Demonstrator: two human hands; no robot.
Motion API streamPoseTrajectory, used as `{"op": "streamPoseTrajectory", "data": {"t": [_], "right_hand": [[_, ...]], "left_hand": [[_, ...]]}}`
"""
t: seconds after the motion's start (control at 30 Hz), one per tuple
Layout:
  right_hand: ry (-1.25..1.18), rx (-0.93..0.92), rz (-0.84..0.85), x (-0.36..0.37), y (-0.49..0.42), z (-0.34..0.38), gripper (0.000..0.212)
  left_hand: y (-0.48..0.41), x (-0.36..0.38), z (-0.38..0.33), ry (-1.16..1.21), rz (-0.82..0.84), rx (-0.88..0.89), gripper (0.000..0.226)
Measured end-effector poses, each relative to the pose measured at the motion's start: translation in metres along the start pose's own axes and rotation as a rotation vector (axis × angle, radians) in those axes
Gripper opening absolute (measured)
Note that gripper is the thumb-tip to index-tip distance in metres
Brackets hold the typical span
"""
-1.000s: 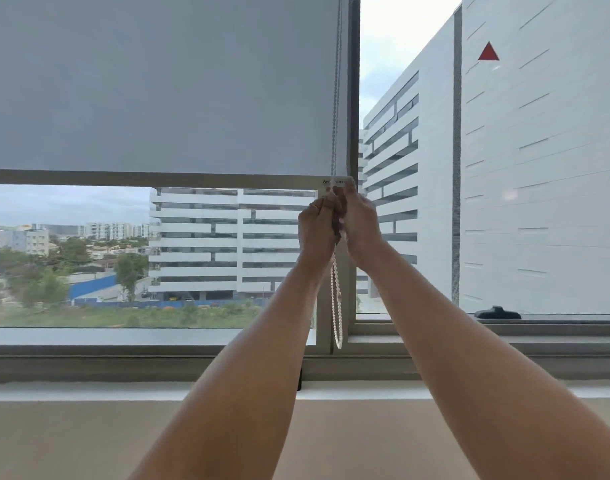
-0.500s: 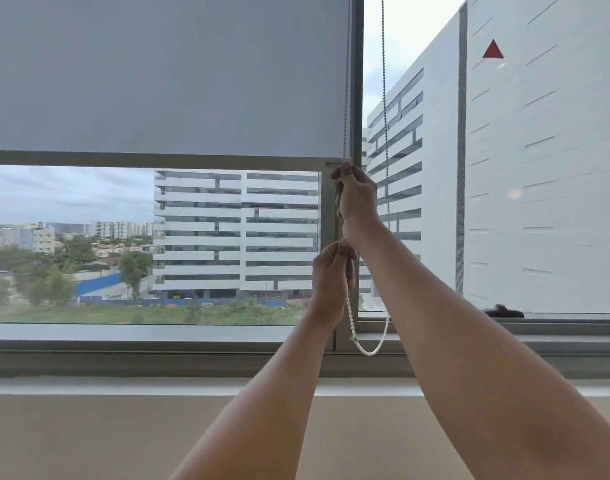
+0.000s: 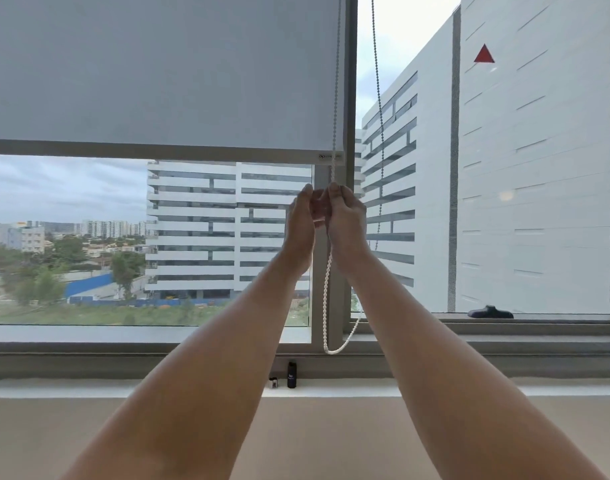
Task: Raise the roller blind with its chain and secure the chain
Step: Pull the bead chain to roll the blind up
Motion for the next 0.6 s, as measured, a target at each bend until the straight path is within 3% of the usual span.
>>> {"op": "streamPoseTrajectory", "data": {"t": [0.23,0.47,0.6], "right_hand": [[0.041,0.081,0.022,-0.002,0.032,-0.035,0.037],[0.039,0.126,0.084,-0.001,0.055,-0.051,0.035],[0.014,0.177,0.122,-0.002,0.06,-0.059,0.036]], "left_hand": [[-0.03,0.018,-0.052,-0.063,0.057,-0.022,0.029],[-0.031,0.013,-0.056,-0.171,-0.116,-0.014,0.034],[-0.024,0.008,-0.045,-0.12,-0.151,0.037,0.04]]}}
Point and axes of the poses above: each hand's wrist, its own y-axis away from the middle knuckle, its own x-axis out of the palm, z = x × y, the point moved 3 cm from there along -y, towards the middle knuckle, and after that the axes turned 5 degrees about -y, right-handed, at the moved point
